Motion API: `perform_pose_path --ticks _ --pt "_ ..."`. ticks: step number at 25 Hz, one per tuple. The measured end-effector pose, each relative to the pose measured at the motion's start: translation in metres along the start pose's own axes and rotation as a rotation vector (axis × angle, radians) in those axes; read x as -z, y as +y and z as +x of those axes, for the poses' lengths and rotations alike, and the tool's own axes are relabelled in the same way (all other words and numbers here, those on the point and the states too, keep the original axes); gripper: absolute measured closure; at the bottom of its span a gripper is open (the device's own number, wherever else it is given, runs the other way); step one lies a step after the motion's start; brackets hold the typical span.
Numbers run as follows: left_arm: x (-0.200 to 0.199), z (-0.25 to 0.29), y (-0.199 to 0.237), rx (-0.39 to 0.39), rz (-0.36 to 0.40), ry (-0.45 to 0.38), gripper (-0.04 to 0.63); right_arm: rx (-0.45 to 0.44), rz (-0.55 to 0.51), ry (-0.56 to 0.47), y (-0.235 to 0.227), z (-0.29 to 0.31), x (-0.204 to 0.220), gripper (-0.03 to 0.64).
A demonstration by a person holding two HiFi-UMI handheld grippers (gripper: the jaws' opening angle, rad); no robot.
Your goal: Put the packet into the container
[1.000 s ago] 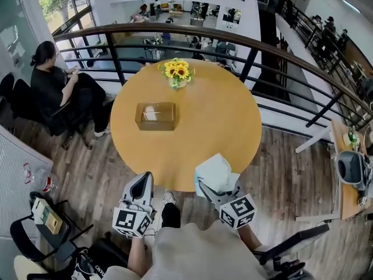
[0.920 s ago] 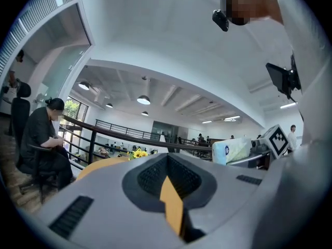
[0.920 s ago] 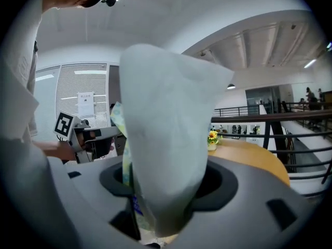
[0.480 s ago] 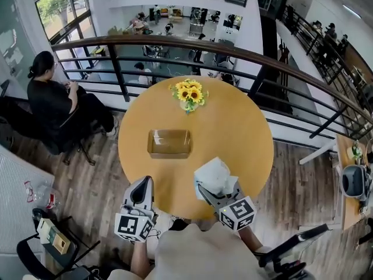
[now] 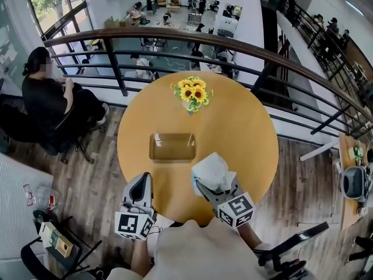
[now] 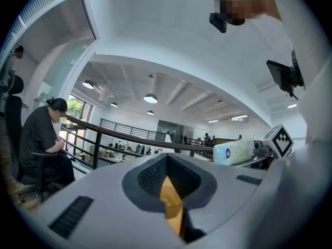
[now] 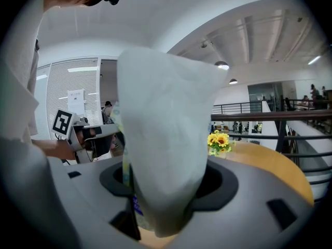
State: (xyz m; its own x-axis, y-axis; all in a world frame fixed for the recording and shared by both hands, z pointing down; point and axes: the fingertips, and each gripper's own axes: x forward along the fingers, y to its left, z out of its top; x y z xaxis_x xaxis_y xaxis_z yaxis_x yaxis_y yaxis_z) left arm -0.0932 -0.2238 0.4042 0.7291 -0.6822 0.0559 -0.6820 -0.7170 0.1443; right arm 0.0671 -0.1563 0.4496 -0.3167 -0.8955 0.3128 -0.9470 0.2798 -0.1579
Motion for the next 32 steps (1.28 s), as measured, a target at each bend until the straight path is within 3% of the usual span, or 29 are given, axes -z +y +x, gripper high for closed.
perform_pose_path --ticks 6,20,32 --pt "0.012 0.008 -0.003 0.003 -0.009 0.049 0.59 -0.005 0.013 0.027 -0.007 0.001 0.004 0.336" --pt "0.037 0.019 -0.006 -0.101 -0.054 0.109 0.591 -0.11 0.014 0.108 -0.039 0.023 0.012 0.336" --pt "0.065 0.014 0.012 -0.193 -0.133 0.155 0.591 -0.24 -0.125 0.204 -0.049 0.078 0.01 0.336"
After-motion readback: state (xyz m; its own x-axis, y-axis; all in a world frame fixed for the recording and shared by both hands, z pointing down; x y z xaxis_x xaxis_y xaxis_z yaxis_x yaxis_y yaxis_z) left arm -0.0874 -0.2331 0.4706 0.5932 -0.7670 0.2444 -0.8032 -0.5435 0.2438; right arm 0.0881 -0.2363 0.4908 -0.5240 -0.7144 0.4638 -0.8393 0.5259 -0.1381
